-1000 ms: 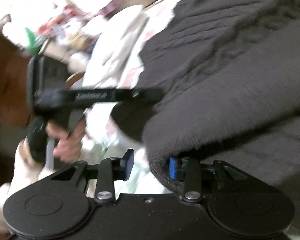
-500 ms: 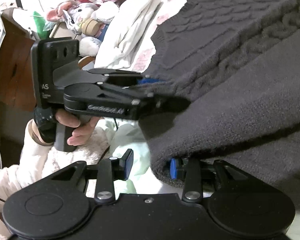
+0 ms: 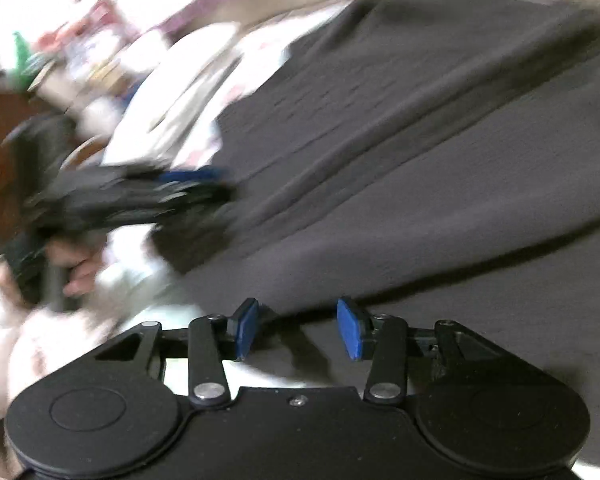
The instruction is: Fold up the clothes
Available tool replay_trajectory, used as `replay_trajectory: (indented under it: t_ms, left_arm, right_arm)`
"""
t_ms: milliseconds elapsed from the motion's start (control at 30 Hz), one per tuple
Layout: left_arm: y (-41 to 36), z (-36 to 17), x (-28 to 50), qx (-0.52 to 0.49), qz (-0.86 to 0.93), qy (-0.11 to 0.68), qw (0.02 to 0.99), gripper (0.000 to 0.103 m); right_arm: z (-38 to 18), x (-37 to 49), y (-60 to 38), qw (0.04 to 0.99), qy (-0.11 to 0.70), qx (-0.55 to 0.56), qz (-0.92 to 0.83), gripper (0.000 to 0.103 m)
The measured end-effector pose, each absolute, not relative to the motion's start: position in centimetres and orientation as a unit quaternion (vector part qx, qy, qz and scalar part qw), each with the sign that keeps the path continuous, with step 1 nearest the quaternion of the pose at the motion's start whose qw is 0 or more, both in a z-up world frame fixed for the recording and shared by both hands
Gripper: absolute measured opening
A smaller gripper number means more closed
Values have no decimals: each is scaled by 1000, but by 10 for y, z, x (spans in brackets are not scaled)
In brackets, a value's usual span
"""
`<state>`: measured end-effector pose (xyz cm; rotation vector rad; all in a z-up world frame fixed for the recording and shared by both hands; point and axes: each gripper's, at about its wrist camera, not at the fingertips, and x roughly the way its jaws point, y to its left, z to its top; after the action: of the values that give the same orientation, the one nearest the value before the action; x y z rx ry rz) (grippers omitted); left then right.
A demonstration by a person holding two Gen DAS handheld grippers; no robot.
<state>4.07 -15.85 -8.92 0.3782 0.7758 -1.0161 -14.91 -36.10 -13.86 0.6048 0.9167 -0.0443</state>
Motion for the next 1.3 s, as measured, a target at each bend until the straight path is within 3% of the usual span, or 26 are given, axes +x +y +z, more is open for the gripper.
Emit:
replay_trajectory:
  t_ms: [167,300,400,433,467,500,567,600,633,700,800,900,967,1033,1067,1100,1133,1167,1300]
  left_arm:
    - [-220,-87,37,172,-546,375,730,52]
    - [-290,-108,30,208,-574,377,697,61]
    - [-331,-131,32,269,-553,348,708,60]
    - [-340,-139,32,294,-535,327,722,59]
    - [-339,-143,39,275,-542,335,719,50]
    - [-337,-146,47,249,-555,349,713,29]
    - [-323,-143,73,166,-570,412,692,15]
    - [-315,-139,85,132,-572,429,687,13]
    - [-308,-136,95,112,-568,434,690,12]
    - [-300,-135,108,110,-553,430,705,7]
    - [-290,-137,120,124,-536,422,721,5]
    - [-277,-141,122,93,-538,453,705,5]
    - [-272,-134,125,73,-548,457,697,5]
    - [-271,-125,123,46,-570,457,681,7]
    - [-271,-121,122,33,-585,458,669,13]
    - [-271,-120,121,22,-594,462,658,28]
    - [-271,-120,120,13,-603,466,648,39]
    - [-270,-121,119,10,-602,470,646,58]
    - [-285,-134,109,57,-587,475,653,66]
  right_arm:
    - [-119,-173,-452,878,330,276,-211,51]
    - [-136,-170,-526,860,282,330,-270,51]
    - [-153,-166,-563,851,277,346,-281,51]
    - [-158,-165,-570,849,273,356,-278,51]
    - [-163,-163,-576,847,268,368,-274,51]
    - [-167,-164,-580,845,262,381,-268,51]
    - [-173,-168,-583,845,255,403,-242,47]
    - [-174,-166,-582,848,258,406,-221,27]
    - [-173,-160,-579,850,270,400,-210,22]
    - [-168,-156,-574,852,291,378,-215,22]
    - [-164,-152,-572,855,297,361,-224,25]
    - [-162,-146,-569,858,278,365,-231,47]
    - [-160,-143,-567,860,265,367,-236,47]
    - [-159,-139,-564,862,252,369,-241,47]
    - [-158,-137,-563,862,245,370,-243,43]
    - [-158,-135,-562,863,239,371,-245,19]
    - [-157,-133,-561,864,232,372,-248,18]
    - [-156,-131,-560,864,225,373,-250,18]
    - [-138,-136,-547,872,196,369,-255,17]
